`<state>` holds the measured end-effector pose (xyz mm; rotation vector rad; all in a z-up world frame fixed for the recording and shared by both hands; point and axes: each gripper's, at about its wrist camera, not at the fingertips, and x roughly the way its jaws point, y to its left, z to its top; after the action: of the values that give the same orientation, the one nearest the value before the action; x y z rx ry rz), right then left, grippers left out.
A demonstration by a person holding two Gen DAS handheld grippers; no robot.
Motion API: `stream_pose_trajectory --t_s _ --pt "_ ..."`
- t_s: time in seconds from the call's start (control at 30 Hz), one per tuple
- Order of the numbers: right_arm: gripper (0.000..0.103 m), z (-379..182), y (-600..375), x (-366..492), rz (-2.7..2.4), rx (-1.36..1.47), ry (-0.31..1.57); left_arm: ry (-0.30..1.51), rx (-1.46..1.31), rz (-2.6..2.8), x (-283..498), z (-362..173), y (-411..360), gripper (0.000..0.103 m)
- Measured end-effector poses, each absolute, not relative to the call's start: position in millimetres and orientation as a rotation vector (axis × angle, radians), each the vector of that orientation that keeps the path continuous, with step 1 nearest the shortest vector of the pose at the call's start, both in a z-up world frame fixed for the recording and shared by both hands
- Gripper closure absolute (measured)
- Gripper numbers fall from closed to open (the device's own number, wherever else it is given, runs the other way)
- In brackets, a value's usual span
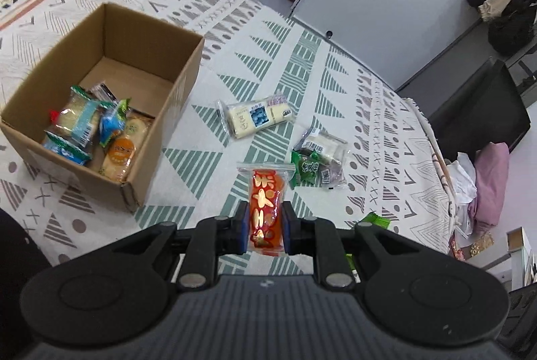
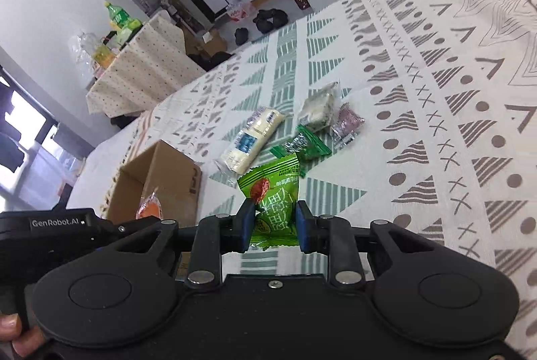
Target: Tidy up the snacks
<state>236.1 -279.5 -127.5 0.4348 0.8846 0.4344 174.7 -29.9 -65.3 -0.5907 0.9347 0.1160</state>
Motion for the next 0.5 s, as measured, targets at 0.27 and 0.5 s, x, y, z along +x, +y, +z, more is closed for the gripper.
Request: stream_pose_trajectory --t_s 0.27,0.5 --pt "0.077 -100 -276 215 0.439 0.423 0.827 0.864 -0.592 0.093 155 -38 -25 0.085" --pt "0.077 -87 -271 198 0.44 0.422 0.787 0.844 -0.596 0.078 142 -28 -22 0.085"
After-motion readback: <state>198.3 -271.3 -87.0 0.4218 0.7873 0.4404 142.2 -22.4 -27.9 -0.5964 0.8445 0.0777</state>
